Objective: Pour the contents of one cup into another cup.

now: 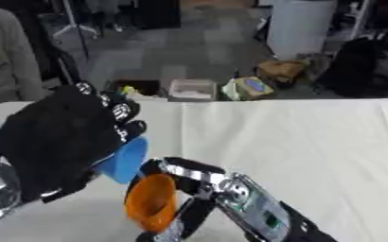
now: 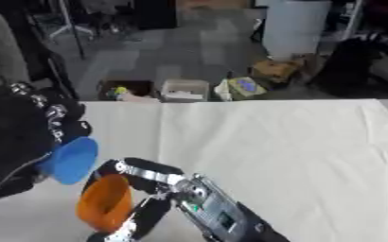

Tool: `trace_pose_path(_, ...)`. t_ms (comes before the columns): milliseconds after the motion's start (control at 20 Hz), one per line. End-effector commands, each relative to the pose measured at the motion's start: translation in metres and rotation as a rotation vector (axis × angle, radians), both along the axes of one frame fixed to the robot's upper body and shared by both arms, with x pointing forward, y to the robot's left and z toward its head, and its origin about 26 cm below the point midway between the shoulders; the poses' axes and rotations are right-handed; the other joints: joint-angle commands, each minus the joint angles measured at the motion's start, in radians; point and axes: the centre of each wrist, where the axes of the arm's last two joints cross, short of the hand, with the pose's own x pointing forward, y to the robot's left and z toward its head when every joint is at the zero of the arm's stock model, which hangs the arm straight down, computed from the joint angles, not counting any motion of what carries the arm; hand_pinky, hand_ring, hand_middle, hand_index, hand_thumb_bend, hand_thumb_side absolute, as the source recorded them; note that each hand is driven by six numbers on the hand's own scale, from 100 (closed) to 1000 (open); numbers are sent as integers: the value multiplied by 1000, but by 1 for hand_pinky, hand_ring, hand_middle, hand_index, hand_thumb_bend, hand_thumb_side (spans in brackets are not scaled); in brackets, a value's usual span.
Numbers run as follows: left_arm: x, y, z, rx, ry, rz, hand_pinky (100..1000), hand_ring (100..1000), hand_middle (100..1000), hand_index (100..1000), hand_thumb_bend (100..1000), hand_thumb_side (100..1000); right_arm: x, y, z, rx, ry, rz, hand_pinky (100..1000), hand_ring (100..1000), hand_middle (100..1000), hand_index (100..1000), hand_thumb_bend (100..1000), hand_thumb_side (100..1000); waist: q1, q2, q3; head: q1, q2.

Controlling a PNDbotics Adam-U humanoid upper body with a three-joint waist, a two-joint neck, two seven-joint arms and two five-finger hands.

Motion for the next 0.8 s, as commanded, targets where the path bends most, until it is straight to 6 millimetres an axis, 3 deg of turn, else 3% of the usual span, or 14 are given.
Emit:
trace_pose_path(50,-4,2,10,6,-50,-2,141,100,109,454,372,100,1,-3,11,12,-28,-6,115,215,386,445,313,100,2,-21,0,-2,-2)
trace_pose_path(800,-5,1,11,25,-63,-2,146,100,109,455,371,100,1,-3,12,12,-29,-10,113,214,386,443,322,100,4,-21,-1,-3,-3)
